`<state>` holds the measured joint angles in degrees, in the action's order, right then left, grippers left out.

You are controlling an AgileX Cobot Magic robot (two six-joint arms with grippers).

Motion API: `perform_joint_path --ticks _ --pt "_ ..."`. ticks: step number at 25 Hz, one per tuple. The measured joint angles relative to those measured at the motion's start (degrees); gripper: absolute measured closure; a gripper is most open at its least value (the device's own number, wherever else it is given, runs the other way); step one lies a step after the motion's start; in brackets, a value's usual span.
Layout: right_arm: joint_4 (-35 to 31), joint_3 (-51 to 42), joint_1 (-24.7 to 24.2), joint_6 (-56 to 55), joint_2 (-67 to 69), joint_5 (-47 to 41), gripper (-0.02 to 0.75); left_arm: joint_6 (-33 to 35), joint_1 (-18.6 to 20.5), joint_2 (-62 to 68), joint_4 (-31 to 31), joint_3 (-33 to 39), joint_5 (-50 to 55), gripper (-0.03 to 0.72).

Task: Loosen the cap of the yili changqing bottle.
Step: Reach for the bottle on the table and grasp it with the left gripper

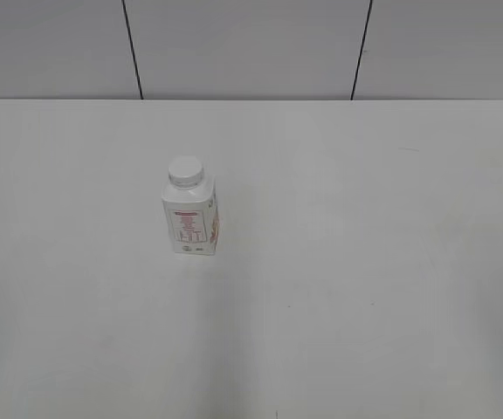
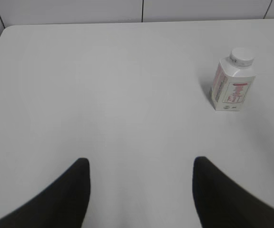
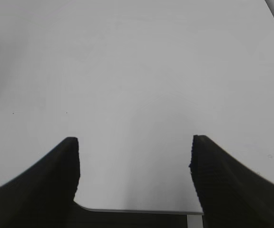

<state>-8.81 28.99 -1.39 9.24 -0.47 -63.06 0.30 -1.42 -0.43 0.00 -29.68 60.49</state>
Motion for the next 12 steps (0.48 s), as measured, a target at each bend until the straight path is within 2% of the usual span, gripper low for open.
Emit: perform_joint_path --ticks 12 --pt "0.00 0.00 0.00 0.00 0.00 0.01 0.160 0.00 0.00 0.00 0.00 0.00 0.00 0.258"
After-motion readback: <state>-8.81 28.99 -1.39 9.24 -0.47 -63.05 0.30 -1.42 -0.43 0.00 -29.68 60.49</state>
